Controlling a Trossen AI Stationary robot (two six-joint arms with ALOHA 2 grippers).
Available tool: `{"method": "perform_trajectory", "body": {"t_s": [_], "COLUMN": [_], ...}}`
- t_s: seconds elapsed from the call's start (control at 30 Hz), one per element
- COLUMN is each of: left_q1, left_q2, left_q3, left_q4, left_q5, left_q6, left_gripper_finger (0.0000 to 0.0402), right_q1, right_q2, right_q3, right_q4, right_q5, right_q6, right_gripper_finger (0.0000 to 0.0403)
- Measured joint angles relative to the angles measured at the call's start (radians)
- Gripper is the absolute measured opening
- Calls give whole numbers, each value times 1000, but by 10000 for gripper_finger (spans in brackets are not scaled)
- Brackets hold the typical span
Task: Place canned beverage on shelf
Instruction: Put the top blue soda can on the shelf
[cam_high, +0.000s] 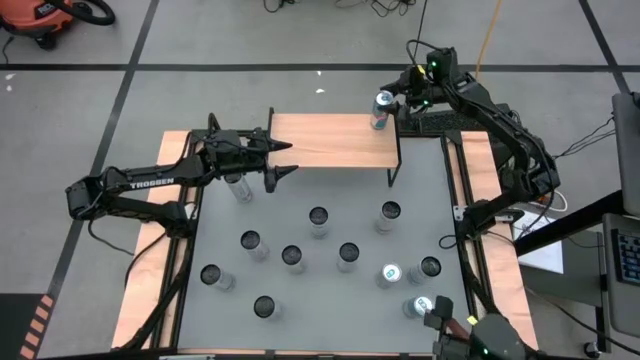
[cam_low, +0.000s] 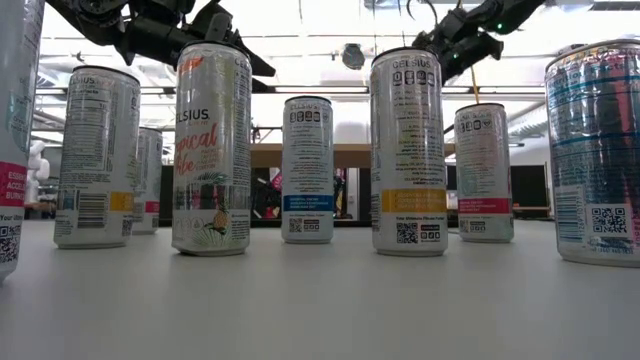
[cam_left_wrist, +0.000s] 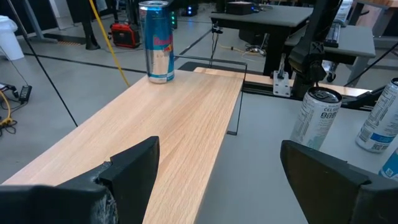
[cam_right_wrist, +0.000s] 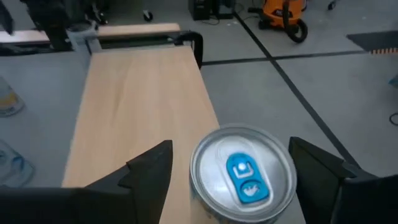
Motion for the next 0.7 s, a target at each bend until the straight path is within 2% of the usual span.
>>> {"method": "perform_trajectory", "body": {"t_s": [0.4, 0.5, 0.7], "left_q1": [0, 0, 0], "left_q2": [0, 0, 0], "left_q3": [0, 0, 0], "left_q4": [-7, -7, -7], "left_q5": [0, 0, 0], "left_q6": [0, 0, 0], "left_gripper_finger": [329, 329, 329], "right_q1": [68, 73, 73], "right_q2": [-68, -85, -139], "right_q3": [0, 0, 0], "right_q4": [-51, -42, -80], "right_q5": [240, 271, 270], "right_q6": [6, 17, 78], "right_gripper_finger": [254, 254, 254]}}
